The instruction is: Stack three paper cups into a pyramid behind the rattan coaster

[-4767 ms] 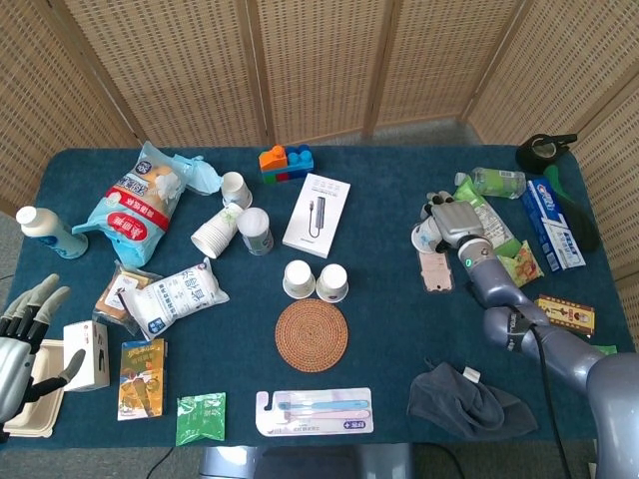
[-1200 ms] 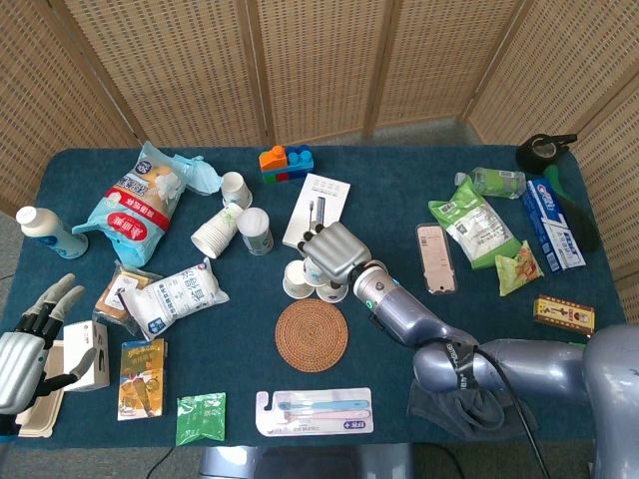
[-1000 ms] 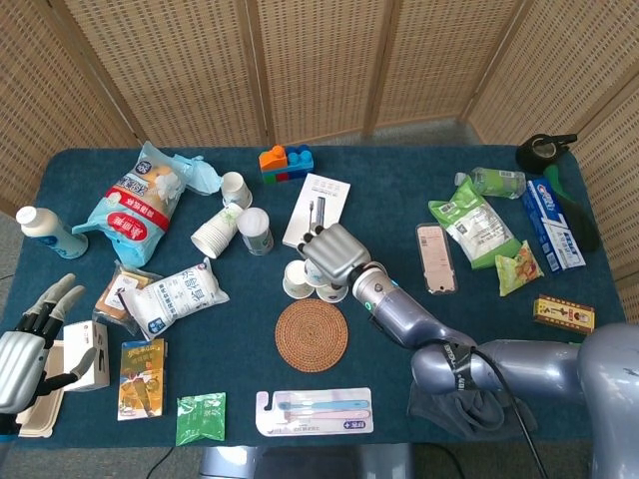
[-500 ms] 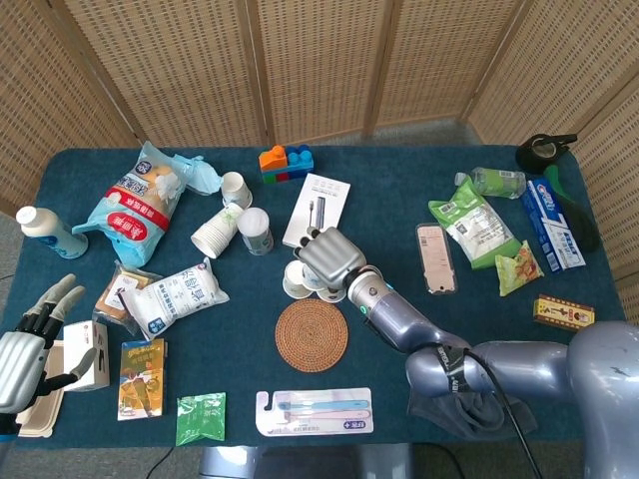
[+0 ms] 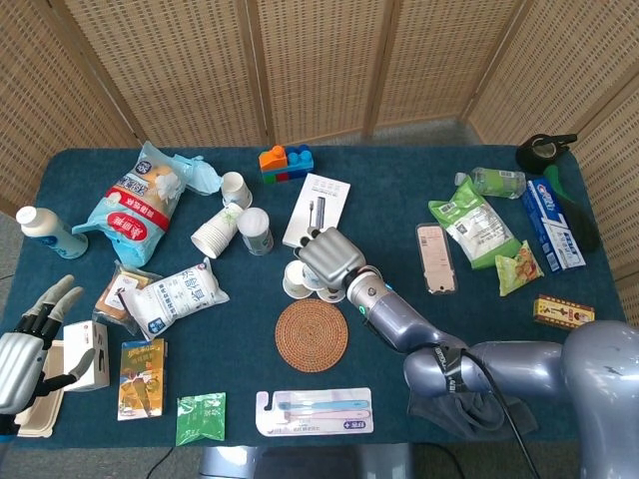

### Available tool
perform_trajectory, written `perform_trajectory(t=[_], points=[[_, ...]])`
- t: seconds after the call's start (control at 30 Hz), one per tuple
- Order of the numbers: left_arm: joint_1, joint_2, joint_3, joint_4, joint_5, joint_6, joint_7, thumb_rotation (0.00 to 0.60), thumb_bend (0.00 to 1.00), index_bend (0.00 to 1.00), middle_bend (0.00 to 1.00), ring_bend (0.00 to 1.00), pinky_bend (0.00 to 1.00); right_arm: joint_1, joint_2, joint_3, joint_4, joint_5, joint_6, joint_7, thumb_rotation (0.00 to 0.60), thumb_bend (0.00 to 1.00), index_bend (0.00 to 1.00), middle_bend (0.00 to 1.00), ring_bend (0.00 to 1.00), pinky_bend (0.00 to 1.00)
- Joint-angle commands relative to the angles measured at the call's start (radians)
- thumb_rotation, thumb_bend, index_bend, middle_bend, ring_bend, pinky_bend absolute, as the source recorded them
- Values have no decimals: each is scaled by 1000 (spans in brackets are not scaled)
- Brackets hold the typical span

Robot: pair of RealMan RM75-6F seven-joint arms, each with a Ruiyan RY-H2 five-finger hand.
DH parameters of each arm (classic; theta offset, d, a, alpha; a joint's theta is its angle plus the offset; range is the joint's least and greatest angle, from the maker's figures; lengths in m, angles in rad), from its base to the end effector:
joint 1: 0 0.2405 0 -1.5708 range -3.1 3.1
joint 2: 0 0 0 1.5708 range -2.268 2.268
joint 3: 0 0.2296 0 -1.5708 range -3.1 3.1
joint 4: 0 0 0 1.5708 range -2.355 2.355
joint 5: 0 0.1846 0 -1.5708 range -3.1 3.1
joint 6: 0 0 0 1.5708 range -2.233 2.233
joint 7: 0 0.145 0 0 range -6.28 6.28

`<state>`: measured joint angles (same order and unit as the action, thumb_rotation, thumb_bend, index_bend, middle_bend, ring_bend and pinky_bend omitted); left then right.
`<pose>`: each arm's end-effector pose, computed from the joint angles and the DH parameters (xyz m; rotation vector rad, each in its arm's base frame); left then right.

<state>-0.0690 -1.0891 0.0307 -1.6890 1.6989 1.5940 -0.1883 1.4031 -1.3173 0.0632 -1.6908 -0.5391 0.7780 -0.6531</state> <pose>-0.2425 0.1553 0.1671 -1.4475 -1.0106 -1.1948 0.0121 -0.3531 0.0281 2.2282 -0.6020 0.6810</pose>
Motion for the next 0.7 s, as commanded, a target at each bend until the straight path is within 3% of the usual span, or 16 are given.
perform_trajectory(t=[0.03, 0.33, 0.7], points=[[0, 0, 0, 1, 0, 0, -2, 600, 400, 52, 0, 0, 192, 2, -1, -2, 0, 2, 1, -3, 600, 396, 424, 281, 152, 545], [0, -2, 1, 7, -2, 0, -7, 600, 400, 52, 0, 0, 192, 14, -13, -6, 3, 17, 4, -11, 600, 395, 423, 280, 152, 543], [0, -3, 0, 12, 1, 4, -13, 600, 400, 52, 0, 0, 192, 15, -2, -16, -8, 24, 13, -18, 600, 382, 343, 232, 125, 500]])
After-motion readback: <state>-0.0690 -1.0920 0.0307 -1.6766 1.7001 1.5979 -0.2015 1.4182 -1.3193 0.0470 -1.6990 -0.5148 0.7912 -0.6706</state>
